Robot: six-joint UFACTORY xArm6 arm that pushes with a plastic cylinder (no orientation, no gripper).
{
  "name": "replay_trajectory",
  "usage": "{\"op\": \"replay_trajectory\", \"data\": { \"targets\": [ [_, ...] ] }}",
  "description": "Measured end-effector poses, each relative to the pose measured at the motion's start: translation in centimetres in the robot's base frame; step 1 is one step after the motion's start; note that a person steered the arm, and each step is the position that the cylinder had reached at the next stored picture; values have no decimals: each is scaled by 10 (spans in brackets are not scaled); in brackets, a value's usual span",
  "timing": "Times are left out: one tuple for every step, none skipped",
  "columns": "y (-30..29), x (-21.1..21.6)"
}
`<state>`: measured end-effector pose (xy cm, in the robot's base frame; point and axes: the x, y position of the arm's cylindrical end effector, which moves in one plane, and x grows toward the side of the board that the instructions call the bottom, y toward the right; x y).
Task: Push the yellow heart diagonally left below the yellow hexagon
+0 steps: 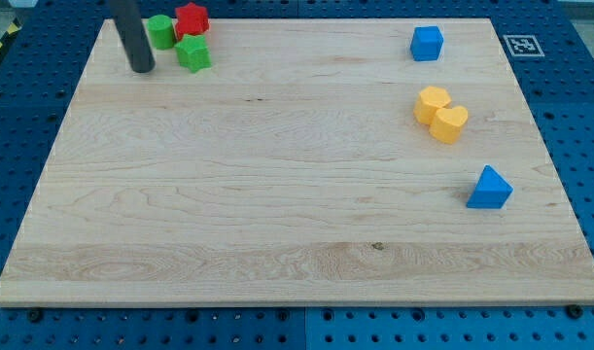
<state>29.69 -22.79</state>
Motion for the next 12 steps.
{"op": "replay_trajectory", "data": {
  "targets": [
    [24,45],
    [111,94],
    [199,120],
    [213,124],
    [213,124],
    [218,107],
    [238,79],
    [269,61],
    [320,38],
    [357,42],
    [392,60],
    [429,68]
  ]
}}
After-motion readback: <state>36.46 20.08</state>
